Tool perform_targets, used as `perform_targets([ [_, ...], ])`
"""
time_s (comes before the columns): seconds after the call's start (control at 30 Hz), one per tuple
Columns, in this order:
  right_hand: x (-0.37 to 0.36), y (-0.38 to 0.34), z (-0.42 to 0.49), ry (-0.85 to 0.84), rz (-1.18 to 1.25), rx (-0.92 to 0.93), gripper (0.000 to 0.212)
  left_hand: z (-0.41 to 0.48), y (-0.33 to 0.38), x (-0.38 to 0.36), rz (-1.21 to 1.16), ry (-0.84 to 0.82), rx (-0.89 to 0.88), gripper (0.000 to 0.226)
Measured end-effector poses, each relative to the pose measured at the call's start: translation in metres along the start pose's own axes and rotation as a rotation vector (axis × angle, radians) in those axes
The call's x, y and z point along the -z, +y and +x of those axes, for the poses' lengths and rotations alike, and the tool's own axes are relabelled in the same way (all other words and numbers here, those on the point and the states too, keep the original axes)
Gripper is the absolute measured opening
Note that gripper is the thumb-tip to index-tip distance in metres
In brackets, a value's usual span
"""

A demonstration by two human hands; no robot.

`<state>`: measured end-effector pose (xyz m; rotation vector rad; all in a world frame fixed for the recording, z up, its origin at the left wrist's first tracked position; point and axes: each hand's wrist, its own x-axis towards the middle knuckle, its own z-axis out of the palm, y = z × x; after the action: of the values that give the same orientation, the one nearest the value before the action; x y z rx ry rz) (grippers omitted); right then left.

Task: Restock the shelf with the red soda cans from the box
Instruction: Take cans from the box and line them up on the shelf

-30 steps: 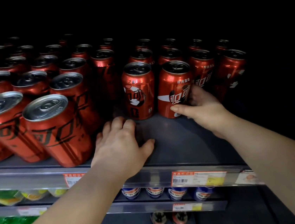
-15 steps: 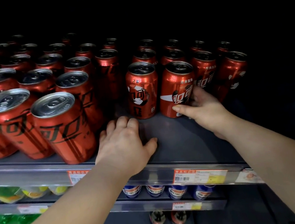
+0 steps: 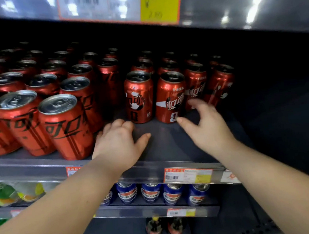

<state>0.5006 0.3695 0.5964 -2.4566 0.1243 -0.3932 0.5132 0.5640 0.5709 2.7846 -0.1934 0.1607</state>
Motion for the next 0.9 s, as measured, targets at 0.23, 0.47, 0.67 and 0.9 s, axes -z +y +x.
perform_targets([
  [0.23,0.049,-0.016,-0.085,-0.267,-0.298,0.068,0.059,-0.082,0.020,0.038,0.033,0.035,-0.028,0.069],
  [0.47,0.079,-0.036,-0.174,-0.427,-0.333,0.044,0.061,-0.186,-0.007,0.090,0.200,-0.082,0.087,0.066],
  [0.67,0.086,-0.077,-0.209,-0.484,-0.291,0.076,0.061,-0.257,-0.040,0.141,0.238,-0.092,0.262,0.070],
  [0.9,0.070,-0.168,-0.235,-0.471,-0.288,0.221,0.062,-0.309,-0.103,0.206,0.242,0.003,0.390,0.069],
])
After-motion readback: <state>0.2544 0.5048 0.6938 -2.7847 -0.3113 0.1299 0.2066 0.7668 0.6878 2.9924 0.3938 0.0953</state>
